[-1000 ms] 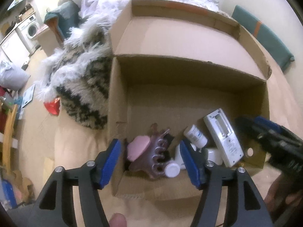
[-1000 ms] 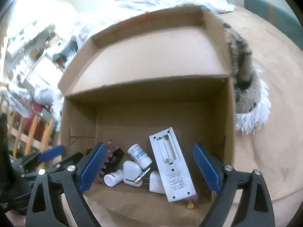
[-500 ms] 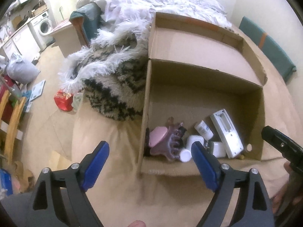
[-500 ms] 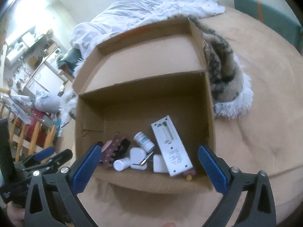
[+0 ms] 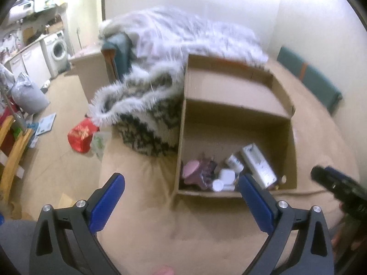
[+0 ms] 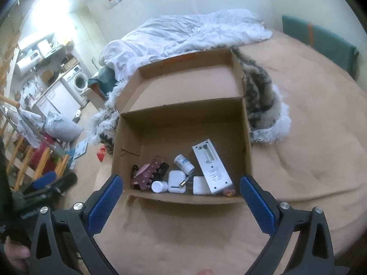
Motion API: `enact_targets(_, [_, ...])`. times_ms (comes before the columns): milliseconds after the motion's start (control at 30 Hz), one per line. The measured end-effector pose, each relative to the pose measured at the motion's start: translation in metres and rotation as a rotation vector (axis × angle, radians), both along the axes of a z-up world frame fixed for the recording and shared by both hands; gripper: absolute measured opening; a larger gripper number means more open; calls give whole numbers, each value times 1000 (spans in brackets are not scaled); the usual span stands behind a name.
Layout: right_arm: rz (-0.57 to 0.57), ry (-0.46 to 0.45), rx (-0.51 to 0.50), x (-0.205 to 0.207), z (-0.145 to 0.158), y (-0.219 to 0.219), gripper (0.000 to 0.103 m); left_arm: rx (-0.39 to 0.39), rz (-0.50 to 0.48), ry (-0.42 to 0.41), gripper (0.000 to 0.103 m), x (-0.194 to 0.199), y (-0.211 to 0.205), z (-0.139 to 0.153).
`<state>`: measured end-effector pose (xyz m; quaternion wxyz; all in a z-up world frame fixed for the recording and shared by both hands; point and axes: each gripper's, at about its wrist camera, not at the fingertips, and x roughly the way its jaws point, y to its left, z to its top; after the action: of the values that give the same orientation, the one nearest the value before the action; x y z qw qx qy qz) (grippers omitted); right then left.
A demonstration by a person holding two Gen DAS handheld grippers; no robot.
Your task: Organize rigid objects
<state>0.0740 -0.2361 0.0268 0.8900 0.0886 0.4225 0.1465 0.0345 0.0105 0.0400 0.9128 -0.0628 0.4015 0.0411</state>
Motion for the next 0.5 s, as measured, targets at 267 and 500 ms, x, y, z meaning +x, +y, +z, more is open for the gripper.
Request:
enact_targets(267, [-16,-40,-38,-9,-28,-2,103,40,-27,19,100,1,-9,-20])
enact_targets(500, [-22,-54,-48,-4,-30,2,103,35,-9,48,100,10,-11,-31])
